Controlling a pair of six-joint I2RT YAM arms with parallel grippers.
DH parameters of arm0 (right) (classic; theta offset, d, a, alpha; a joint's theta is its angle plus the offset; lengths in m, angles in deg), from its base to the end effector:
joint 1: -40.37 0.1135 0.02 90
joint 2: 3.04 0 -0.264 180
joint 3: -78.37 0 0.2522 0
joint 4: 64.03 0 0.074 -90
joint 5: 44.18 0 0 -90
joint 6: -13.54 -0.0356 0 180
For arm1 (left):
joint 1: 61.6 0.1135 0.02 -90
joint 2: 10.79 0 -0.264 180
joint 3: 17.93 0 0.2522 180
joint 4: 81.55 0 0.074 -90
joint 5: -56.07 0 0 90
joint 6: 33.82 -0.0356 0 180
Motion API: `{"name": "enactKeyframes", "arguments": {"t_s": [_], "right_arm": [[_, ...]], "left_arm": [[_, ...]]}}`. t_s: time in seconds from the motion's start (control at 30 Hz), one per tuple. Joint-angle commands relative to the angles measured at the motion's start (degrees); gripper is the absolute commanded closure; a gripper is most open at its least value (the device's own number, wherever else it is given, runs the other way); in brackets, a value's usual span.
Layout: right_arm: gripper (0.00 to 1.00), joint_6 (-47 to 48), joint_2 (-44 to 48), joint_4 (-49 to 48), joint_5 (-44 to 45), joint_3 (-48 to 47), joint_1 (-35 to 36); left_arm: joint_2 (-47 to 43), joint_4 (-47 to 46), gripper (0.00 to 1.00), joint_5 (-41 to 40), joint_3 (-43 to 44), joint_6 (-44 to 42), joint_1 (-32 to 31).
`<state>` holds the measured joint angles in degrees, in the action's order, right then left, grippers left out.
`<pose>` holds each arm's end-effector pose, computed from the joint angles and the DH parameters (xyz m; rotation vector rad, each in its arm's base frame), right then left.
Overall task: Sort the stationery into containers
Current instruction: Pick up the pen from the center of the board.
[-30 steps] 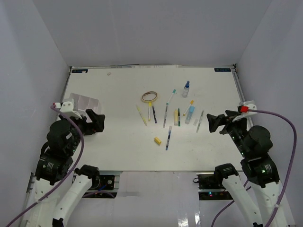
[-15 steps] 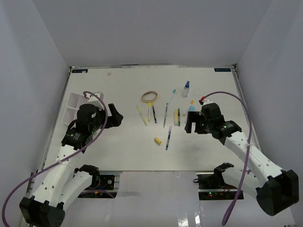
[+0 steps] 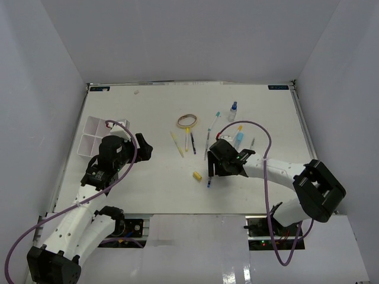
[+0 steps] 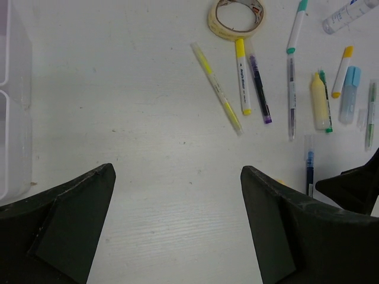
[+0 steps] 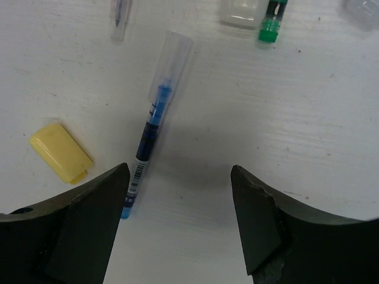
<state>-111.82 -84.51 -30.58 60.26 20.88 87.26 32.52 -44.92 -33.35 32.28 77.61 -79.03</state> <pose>0.1908 0.1908 0.1807 -0.1617 2.5384 0.2458 0.1654 -0.0523 0.2705 -0.0677 2.1164 -0.4190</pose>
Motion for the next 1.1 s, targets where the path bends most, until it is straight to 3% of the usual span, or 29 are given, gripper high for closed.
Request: {"name": "enactKeyframes", "arguments": {"t_s": [0.0, 0.6, 0.7, 0.93, 1.07], "right_arm": [[0.26, -4.55, -1.76, -3.95, 4.37, -3.73, 2.58], [0.49, -9.2, -9.76, -3.33, 10.35, -3.91, 8.21], [0.57, -9.82, -8.88, -3.33, 10.26, -1.98, 8.3], [0.89, -9.39, -1.68, -5.18, 9.73, 4.61, 8.39], [0.92, -4.83, 2.89, -6.41, 9.73, 5.14, 9.09]], "left_arm": [[-0.68, -1.87, 0.02, -1.02, 0.47, -0.6, -0.24], [-1.56, -1.87, 0.02, -0.67, 0.12, -0.51, -0.24], [-1.47, -1.78, 0.02, -0.67, 0.12, -0.34, -0.24], [-0.86, -1.69, 0.02, 1.68, 0.55, 0.19, -0.24], [0.72, -0.55, 0.02, 9.42, 3.18, 2.65, -0.24]]}}
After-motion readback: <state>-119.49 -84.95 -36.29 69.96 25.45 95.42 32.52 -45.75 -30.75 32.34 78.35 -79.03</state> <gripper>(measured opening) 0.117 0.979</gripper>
